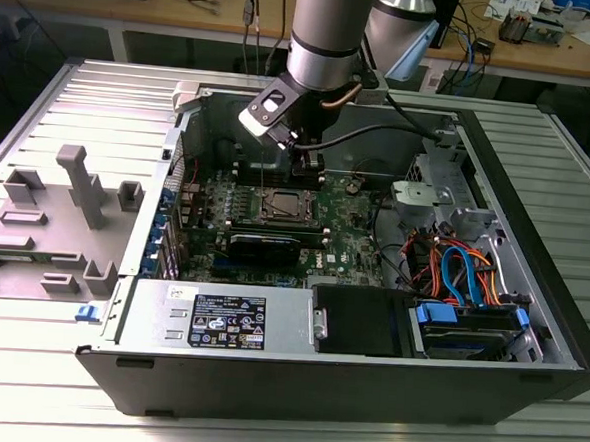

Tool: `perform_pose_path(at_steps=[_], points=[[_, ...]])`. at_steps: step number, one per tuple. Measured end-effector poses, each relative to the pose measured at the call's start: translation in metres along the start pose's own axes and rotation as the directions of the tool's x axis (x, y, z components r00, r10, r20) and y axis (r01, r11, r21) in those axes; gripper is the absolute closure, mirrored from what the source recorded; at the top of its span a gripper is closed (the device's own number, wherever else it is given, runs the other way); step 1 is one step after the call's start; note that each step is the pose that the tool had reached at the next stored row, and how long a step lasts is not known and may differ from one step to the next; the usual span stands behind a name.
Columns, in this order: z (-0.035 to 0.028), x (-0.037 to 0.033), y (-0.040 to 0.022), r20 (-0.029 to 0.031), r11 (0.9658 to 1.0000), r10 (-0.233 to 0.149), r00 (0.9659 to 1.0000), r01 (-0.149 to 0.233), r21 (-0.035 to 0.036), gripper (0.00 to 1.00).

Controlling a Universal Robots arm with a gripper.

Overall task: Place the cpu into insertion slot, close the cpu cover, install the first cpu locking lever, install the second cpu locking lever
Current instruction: 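Install the first cpu locking lever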

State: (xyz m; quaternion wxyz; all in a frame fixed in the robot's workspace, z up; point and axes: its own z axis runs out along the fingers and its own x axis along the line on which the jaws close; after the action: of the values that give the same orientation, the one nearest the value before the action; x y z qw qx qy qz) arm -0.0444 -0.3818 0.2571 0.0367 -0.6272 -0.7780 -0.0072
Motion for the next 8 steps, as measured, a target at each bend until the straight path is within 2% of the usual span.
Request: perform_pose_path(at_steps=[3, 8], points=[[0.0, -0.0001, -0.0001, 0.001, 0.9996, -0.028, 0.9996, 0.028, 0.0019, 0.89], [0.0, -0.0001, -0.0004, 0.0016, 0.9987, -0.051, 0.9987, 0.051, 0.0034, 0.89]])
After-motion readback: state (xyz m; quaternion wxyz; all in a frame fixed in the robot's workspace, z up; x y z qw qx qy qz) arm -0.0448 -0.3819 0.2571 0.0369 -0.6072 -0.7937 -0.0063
